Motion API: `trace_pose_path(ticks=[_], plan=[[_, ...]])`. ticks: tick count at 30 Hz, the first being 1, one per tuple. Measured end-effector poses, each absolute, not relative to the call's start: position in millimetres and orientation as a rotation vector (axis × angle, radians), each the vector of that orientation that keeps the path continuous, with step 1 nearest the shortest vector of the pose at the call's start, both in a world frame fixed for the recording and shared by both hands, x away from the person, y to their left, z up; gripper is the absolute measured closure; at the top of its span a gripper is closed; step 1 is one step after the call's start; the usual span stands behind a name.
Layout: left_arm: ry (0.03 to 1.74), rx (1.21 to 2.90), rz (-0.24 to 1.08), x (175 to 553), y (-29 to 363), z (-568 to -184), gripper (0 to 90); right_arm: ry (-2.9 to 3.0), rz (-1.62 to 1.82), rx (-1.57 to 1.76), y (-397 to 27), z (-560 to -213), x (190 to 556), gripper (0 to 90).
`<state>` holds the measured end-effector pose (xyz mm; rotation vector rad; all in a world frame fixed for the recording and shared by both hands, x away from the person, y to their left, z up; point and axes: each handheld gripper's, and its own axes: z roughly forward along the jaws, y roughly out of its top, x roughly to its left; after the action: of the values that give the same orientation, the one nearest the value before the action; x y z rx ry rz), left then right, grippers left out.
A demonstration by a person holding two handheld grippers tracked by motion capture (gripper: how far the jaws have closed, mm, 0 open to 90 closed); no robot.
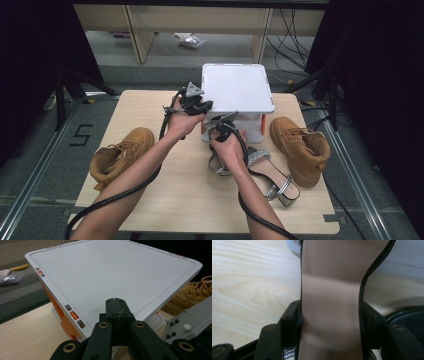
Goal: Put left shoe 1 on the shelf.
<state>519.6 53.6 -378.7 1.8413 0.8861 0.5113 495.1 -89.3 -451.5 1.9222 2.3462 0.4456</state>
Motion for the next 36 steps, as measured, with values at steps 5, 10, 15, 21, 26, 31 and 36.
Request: trace_pose_path(ticks=[5, 10, 15, 21, 26, 31, 36], plan=[[0.884, 1.838, 0.503, 520.1, 54.0, -378.9, 89.9, 2.329, 0.427, 1.921, -84.3, -453.7, 498.5, 43.3], [0.885, 1.839, 0.504, 520.0, 53.8, -378.8, 89.9, 2.337, 0.439, 1.921, -82.6, -457.8, 500.2, 43.2], [0.884, 1.84, 0.504, 520.1, 53.9, -378.8, 89.9, 2.337, 0.421, 1.9, -81.4, -462.7, 501.6, 42.9], [0.882, 1.841, 0.504, 520.1, 53.9, -378.8, 89.9, 2.311, 0.434, 1.938, -79.4, -465.4, 499.3, 40.0], [0.883, 1.835, 0.498, 520.3, 53.9, -378.9, 89.9, 2.289, 0.441, 1.926, -83.0, -454.6, 494.7, 31.2], [0.88, 1.844, 0.503, 520.4, 54.5, -378.6, 89.9, 2.249, 0.59, 1.935, -94.1, -436.6, 479.7, 30.1], [0.885, 1.84, 0.499, 520.5, 54.2, -378.6, 89.9, 2.238, 0.647, 1.922, -105.1, -422.1, 466.0, 31.5]])
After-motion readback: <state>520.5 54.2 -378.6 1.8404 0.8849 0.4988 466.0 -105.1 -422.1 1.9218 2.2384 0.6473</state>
